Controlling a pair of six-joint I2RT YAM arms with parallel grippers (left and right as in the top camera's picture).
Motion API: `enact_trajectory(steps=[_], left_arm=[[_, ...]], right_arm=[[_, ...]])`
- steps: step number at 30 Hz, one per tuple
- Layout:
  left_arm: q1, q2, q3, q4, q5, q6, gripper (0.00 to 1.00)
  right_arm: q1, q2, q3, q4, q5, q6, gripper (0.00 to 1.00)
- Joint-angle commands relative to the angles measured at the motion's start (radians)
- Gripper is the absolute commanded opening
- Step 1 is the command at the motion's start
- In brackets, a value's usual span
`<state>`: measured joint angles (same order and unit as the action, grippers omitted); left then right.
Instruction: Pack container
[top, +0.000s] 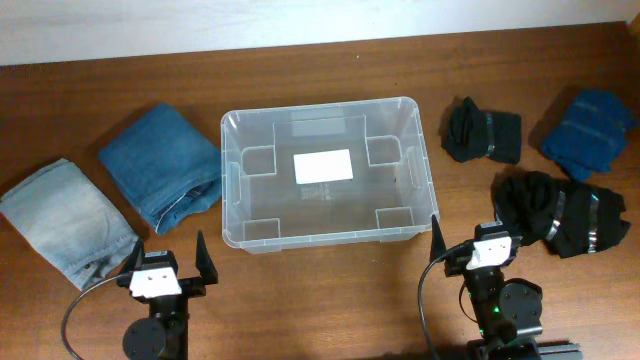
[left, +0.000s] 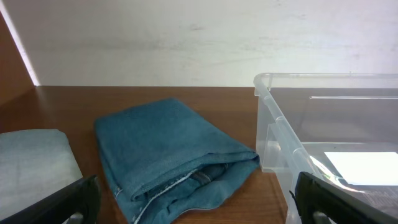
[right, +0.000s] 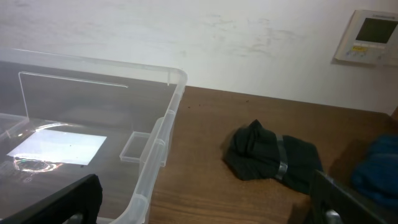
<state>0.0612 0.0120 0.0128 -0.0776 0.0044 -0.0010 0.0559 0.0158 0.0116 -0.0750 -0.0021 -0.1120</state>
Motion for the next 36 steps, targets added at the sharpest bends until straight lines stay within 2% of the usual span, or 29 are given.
enact_trajectory(steps=[1, 13, 16, 18, 22, 24, 30, 36], left_arm=[[0.000, -0.007, -0.003, -0.002, 0.015, -0.010, 0.99], [0.000, -0.007, -0.003, -0.004, 0.009, -0.010, 0.99], [0.000, -0.004, -0.003, -0.005, 0.000, -0.015, 0.99], [0.000, -0.002, 0.002, -0.006, 0.001, -0.065, 0.99], [0.000, 0.006, 0.045, -0.006, 0.001, -0.100, 0.99], [0.000, 0.053, 0.131, -0.007, 0.000, -0.100, 0.99], [0.001, 0.266, 0.373, -0.140, -0.001, -0.100, 0.99], [0.001, 0.608, 0.729, -0.333, -0.026, -0.100, 1.00]], right_arm=[[-0.004, -0.008, -0.006, -0.004, -0.009, -0.004, 0.98], [-0.004, -0.007, -0.006, 0.001, -0.053, 0.003, 0.98], [-0.004, -0.007, -0.006, 0.004, -0.068, 0.134, 0.98], [-0.004, -0.003, 0.001, -0.008, -0.055, 0.181, 0.98], [-0.004, 0.039, 0.081, -0.087, -0.036, 0.185, 0.98], [-0.004, 0.146, 0.237, -0.226, 0.023, 0.185, 0.98], [-0.006, 0.475, 0.586, -0.418, 0.041, 0.184, 0.98], [-0.007, 0.958, 1.106, -0.715, 0.036, 0.184, 0.99]])
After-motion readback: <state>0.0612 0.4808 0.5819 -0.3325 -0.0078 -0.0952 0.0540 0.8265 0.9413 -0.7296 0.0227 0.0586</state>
